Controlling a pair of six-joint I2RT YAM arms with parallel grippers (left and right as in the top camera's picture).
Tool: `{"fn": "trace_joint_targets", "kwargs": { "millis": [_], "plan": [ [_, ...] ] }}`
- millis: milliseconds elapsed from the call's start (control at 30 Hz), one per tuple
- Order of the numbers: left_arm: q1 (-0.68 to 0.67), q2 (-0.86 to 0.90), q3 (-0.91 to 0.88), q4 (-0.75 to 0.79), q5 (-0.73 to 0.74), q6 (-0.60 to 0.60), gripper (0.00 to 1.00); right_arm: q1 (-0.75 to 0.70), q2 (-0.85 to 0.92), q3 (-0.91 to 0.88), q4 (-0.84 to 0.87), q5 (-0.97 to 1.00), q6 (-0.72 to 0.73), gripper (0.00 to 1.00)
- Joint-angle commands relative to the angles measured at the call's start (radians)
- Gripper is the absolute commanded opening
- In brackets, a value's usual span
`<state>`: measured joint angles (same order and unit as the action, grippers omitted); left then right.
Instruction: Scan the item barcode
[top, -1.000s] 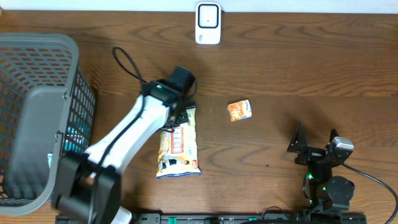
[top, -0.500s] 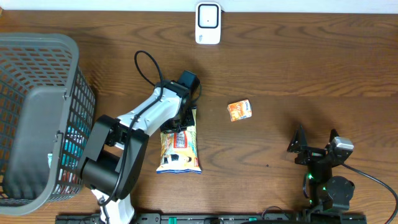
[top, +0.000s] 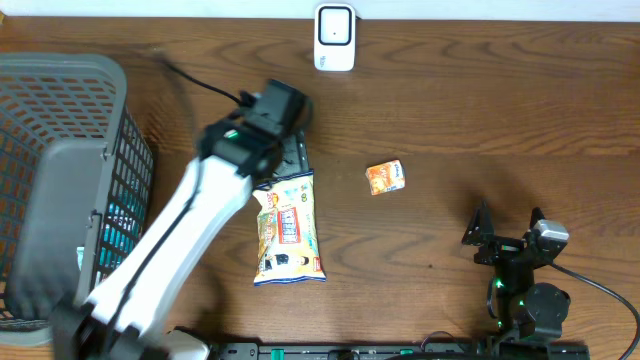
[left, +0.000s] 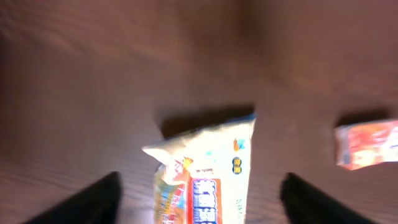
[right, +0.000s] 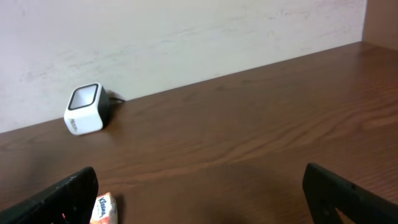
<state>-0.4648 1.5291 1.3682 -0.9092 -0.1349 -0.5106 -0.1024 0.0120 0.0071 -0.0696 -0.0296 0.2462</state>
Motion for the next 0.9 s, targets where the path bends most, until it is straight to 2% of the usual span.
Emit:
{"fn": "trace_joint_targets", "kwargs": {
  "millis": [0, 167, 300, 433, 533, 600, 733, 867],
  "plan": [
    [0.056, -0.141, 0.048, -0.006, -0.115, 0.069, 0.95, 0.006, -0.006, -0.002, -0.003, 0.002, 0.011, 0.99],
    [0.197, -0.305, 0.127, -0.006, -0.138, 0.117, 0.98, 0.006, -0.006, -0.002, -0.003, 0.002, 0.011, 0.99],
    [0.429, -0.406, 0.160, -0.010, -0.147, 0.082, 1.00, 0.006, -0.006, -0.002, -0.003, 0.002, 0.011, 0.99],
    [0.664, -0.432, 0.160, -0.096, -0.146, -0.099, 1.00, 0.006, -0.006, -0.002, -0.003, 0.002, 0.011, 0.99],
    [0.830, -0.406, 0.158, -0.177, -0.139, -0.282, 1.00, 0.006, -0.006, -0.002, -0.003, 0.002, 0.011, 0.99],
    [0.912, -0.375, 0.157, -0.204, -0.109, -0.363, 1.00, 0.006, -0.006, -0.002, -0.003, 0.002, 0.011, 0.99],
    [1.032, -0.288, 0.153, -0.231, 0.007, -0.472, 1.00, 0.006, -0.005, -0.002, -0.003, 0.002, 0.011, 0.99],
    [1.090, -0.188, 0.153, -0.287, 0.053, -0.698, 1.00, 0.006, -0.006, -0.002, -0.003, 0.002, 0.011, 0.99]
  ]
}}
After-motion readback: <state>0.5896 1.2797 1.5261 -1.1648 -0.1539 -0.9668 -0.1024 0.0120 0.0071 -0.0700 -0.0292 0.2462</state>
